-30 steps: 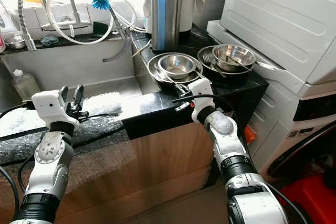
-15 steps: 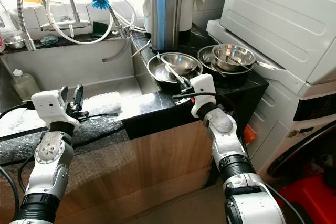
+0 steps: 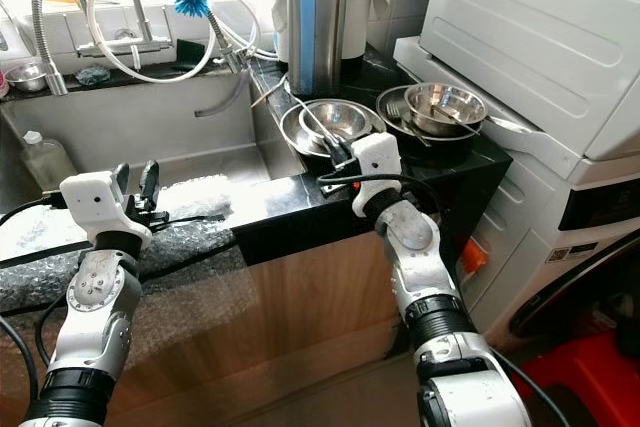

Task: Kitchen organization

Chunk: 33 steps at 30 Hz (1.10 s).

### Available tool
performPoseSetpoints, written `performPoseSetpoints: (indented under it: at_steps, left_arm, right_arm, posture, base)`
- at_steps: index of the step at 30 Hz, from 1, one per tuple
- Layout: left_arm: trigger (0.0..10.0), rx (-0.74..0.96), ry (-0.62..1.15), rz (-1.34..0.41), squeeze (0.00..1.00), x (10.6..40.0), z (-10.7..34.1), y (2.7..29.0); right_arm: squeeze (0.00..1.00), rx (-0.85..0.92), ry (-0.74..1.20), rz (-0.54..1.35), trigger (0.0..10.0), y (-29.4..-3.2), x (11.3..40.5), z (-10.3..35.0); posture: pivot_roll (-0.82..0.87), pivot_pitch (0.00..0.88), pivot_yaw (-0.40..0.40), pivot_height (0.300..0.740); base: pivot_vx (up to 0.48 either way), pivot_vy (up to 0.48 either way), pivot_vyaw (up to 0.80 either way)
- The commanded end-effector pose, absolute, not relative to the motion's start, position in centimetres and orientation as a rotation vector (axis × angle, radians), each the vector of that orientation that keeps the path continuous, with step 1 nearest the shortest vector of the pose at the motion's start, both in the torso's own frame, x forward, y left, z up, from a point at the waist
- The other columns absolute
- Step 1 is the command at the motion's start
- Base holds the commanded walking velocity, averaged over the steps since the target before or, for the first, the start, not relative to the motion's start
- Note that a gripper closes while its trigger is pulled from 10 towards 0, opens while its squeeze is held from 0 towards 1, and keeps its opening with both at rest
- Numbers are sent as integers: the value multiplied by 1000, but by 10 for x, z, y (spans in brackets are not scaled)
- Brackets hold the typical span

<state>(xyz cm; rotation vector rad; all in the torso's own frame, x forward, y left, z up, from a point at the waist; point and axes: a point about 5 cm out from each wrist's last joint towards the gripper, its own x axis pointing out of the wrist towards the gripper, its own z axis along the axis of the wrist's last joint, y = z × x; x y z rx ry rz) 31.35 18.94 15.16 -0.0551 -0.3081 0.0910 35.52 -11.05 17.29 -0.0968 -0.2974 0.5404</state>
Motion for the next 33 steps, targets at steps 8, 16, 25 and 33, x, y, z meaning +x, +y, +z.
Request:
performPoseSetpoints:
  at_steps: [8,16,25,33]
  left_arm:
    - [10000,-129,-296,23,0,324,165,175]
    - [10000,-287,-339,-82,0,332,197,166]
    - [10000,-516,-297,-301,0,333,218,159]
    - [10000,-674,-245,-339,1000,332,215,155]
  right_arm:
    - [0,142,-457,760,10000,-78,316,212]
    - [0,183,-386,791,10000,-78,301,199]
    - [0,215,-337,736,10000,-87,292,190]
    - [0,242,-331,762,10000,-81,287,190]
  posture:
    - [-107,0,-36,740]
    - [-100,0,-38,740]
    - [-97,0,-29,740]
    - [-94,0,-22,740]
  base:
    - [0,0,0]
    - [0,0,0]
    - [0,0,0]
    - [0,0,0]
